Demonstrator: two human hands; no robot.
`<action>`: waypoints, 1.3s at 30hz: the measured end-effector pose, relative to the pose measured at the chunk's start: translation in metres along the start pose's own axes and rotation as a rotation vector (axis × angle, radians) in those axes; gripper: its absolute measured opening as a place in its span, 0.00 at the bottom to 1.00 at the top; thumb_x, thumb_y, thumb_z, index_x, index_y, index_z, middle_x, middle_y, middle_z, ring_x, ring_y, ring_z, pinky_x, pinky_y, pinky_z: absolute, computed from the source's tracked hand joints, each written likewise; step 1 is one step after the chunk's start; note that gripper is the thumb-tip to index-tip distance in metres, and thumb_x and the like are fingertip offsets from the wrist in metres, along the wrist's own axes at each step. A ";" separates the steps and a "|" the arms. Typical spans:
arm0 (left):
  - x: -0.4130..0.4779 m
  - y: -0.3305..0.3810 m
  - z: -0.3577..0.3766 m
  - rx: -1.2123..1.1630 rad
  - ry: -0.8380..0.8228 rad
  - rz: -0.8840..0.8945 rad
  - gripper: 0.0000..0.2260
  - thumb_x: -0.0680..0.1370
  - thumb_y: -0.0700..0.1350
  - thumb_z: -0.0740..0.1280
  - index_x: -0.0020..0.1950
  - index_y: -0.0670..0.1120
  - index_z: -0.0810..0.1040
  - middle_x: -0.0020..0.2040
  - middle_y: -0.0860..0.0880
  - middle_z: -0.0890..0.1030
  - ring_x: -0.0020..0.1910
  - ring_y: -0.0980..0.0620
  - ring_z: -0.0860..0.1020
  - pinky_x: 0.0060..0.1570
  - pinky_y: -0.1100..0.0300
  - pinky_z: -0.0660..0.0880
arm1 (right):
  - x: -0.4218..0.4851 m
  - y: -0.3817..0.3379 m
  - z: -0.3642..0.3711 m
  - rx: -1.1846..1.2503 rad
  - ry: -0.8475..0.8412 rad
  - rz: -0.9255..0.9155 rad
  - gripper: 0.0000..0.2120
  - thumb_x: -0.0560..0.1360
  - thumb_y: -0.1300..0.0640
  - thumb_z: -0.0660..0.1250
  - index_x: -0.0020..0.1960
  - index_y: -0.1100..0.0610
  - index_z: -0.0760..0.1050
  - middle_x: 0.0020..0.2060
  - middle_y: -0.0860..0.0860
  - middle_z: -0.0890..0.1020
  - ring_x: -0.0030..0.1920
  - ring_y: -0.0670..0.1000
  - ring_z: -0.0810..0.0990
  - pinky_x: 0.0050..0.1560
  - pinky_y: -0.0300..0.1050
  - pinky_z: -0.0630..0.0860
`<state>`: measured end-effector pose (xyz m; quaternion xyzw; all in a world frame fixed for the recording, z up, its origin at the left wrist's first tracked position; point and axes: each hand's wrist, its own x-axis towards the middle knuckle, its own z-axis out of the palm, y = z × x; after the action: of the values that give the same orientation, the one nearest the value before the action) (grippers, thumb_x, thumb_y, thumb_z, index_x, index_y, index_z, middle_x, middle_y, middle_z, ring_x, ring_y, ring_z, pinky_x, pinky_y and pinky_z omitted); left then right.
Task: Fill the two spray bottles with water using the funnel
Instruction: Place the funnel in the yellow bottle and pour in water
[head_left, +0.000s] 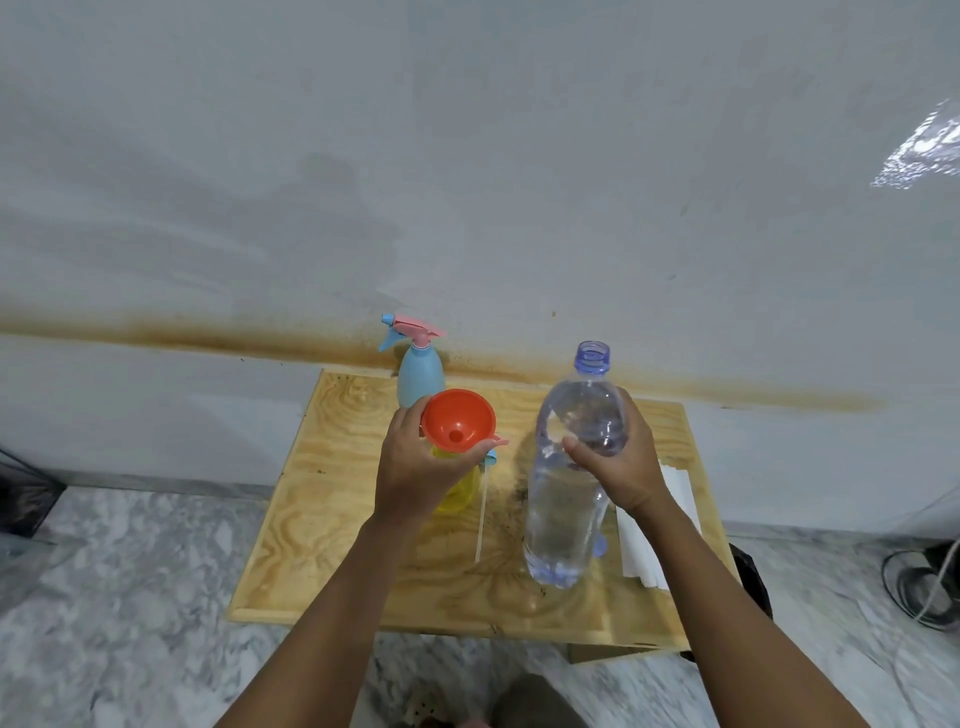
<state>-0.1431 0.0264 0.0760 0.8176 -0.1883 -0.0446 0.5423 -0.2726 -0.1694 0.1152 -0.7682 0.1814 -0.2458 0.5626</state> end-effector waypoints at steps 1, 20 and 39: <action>0.000 0.001 0.000 0.002 0.002 -0.004 0.47 0.57 0.76 0.71 0.69 0.52 0.72 0.58 0.55 0.75 0.57 0.55 0.74 0.48 0.69 0.70 | 0.001 0.006 0.001 -0.005 0.063 -0.004 0.29 0.63 0.45 0.76 0.63 0.40 0.72 0.59 0.44 0.79 0.60 0.45 0.80 0.50 0.43 0.82; 0.001 0.001 -0.001 0.013 -0.025 -0.044 0.42 0.60 0.69 0.77 0.69 0.53 0.70 0.58 0.55 0.74 0.57 0.56 0.73 0.48 0.70 0.69 | 0.035 0.027 0.009 -0.046 0.374 0.033 0.39 0.66 0.48 0.77 0.72 0.47 0.63 0.62 0.33 0.71 0.61 0.28 0.71 0.57 0.24 0.70; -0.003 0.007 0.002 -0.067 -0.033 -0.058 0.45 0.58 0.68 0.75 0.72 0.54 0.67 0.60 0.57 0.71 0.59 0.58 0.71 0.46 0.73 0.68 | -0.025 0.027 0.083 -0.189 0.377 0.292 0.12 0.77 0.46 0.68 0.44 0.54 0.72 0.36 0.46 0.75 0.36 0.45 0.73 0.39 0.45 0.72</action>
<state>-0.1480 0.0234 0.0811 0.8032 -0.1718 -0.0800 0.5648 -0.2448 -0.0988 0.0650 -0.7238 0.4141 -0.2828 0.4739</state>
